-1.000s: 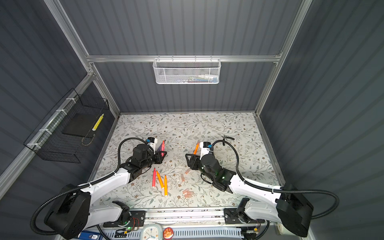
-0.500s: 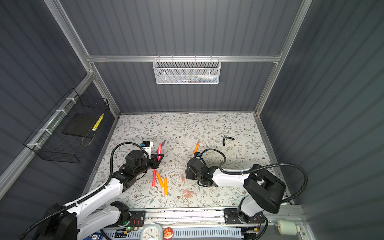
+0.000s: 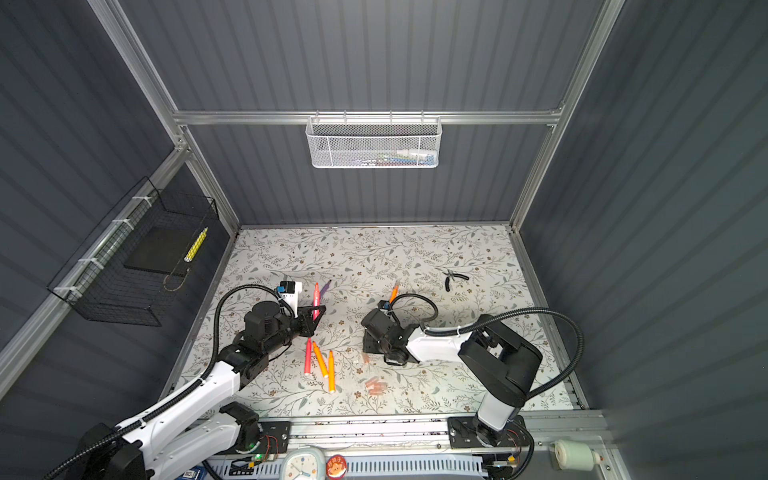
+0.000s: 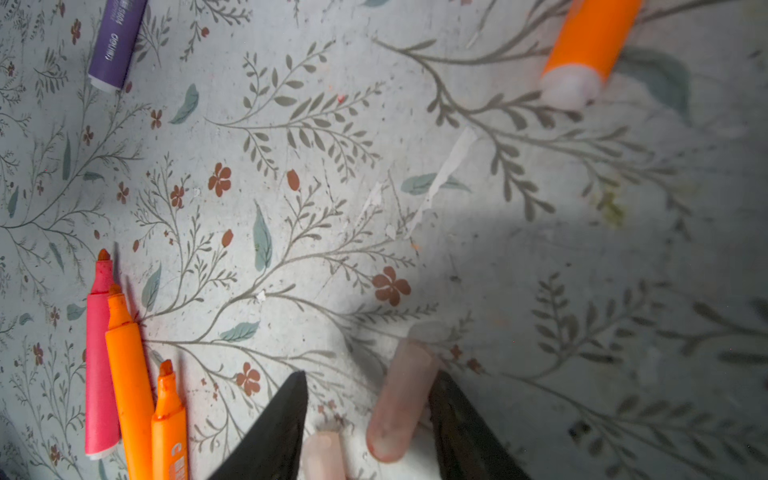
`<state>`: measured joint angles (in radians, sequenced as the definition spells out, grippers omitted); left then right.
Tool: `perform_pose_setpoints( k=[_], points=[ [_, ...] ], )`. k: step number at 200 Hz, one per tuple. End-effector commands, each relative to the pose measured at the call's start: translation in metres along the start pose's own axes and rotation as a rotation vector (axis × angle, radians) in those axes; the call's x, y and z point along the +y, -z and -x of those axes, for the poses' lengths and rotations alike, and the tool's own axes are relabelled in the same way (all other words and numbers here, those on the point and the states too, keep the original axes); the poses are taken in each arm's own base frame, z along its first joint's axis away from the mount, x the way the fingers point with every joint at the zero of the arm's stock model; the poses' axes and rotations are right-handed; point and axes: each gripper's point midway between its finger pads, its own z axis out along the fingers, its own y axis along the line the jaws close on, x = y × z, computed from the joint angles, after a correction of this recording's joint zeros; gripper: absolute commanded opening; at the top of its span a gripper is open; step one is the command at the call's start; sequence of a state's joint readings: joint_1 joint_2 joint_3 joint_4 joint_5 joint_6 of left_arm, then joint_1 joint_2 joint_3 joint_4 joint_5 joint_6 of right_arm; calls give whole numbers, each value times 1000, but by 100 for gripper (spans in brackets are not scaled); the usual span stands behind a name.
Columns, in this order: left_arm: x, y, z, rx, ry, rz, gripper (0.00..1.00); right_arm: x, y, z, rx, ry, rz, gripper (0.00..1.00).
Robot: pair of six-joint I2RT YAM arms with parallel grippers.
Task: Insert the pens into the pen caps
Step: 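Lower the right gripper and grasp the translucent pink cap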
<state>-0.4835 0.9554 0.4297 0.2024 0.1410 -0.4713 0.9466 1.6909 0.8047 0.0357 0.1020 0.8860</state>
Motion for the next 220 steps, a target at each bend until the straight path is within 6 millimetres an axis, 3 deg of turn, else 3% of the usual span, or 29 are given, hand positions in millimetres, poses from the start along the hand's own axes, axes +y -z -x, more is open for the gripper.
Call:
perform_pose_setpoints(
  k=[1,89,170,220],
  points=[
    [3,0,-6,14,-26,9,0,-8,-6,-6,28,26,-61,49],
    [3,-4,-8,22,-23,8,0,-21,-2,-7,20,136,-263,41],
    [-3,-2,-5,14,-16,-20,0,-39,-5,-8,27,214,-447,23],
    [-5,0,-3,6,-13,-29,0,-41,-8,-9,32,217,-456,29]
  ],
)
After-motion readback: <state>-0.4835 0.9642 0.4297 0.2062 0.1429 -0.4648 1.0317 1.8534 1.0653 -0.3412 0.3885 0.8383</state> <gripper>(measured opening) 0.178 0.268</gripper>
